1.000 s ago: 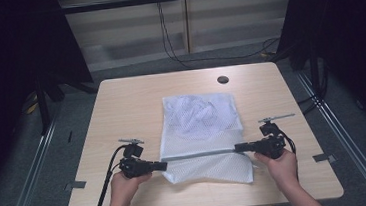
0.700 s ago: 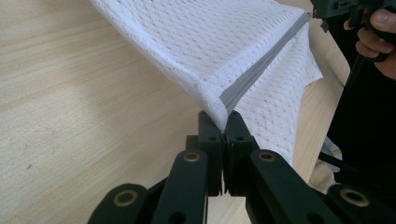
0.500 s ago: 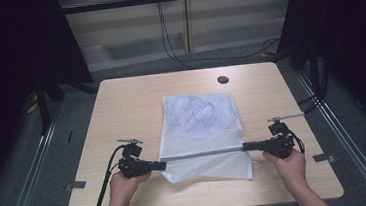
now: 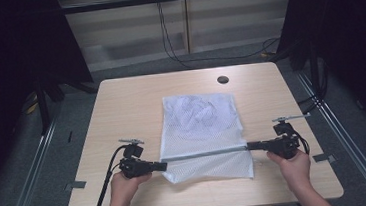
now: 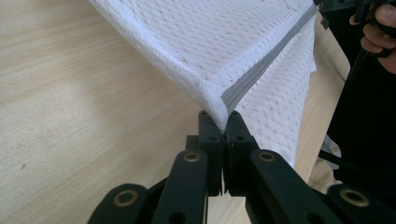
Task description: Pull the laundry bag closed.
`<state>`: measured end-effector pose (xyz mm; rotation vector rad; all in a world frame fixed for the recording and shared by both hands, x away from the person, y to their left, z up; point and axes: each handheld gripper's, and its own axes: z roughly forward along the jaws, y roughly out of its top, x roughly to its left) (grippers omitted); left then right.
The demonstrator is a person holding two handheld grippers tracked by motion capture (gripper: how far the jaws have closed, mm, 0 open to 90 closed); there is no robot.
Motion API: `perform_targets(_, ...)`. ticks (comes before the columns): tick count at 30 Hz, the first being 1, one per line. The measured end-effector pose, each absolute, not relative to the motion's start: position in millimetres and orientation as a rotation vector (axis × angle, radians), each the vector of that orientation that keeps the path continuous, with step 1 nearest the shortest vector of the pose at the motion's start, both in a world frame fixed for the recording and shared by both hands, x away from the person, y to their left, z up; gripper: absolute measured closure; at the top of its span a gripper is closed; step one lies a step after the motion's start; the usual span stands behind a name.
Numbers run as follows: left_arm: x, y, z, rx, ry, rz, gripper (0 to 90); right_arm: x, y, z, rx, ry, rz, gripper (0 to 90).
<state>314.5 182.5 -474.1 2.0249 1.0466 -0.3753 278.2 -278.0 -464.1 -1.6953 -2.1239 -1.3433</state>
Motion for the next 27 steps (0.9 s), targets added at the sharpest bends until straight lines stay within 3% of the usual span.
perform_targets(9,315,185,-474,2.005,1.015,-0.371,86.7,277,-279,-466,-1.653,-2.120,-1.367,86.7)
perform_targets(10,315,185,-473,2.006,1.007,-0.372,84.2,276,-279,-466,-1.654,-2.113,-1.375,86.3)
perform_targets(11,315,185,-473,2.006,1.007,-0.372,75.8,276,-278,-466,-1.656,-2.107,-1.380,86.0)
perform_targets(12,315,185,-473,2.003,1.014,-0.359,75.8,276,-278,-466,-1.656,-2.107,-1.380,86.0)
perform_targets(13,316,186,-473,2.003,1.022,-0.355,59.3,275,-279,-465,-1.661,-2.113,-1.396,77.0)
perform_targets(16,315,187,-471,1.981,1.018,-0.320,40.9,275,-279,-465,-1.694,-2.114,-1.402,56.9)
perform_targets(18,315,188,-469,1.978,1.001,-0.296,39.8,275,-279,-464,-1.699,-2.119,-1.403,52.5)
perform_targets(19,315,190,-468,1.959,1.017,-0.257,30.6,275,-279,-464,-1.703,-2.137,-1.410,46.2)
perform_targets(27,318,193,-468,1.976,1.045,-0.163,19.7,276,-278,-462,-1.719,-2.187,-1.428,31.7)
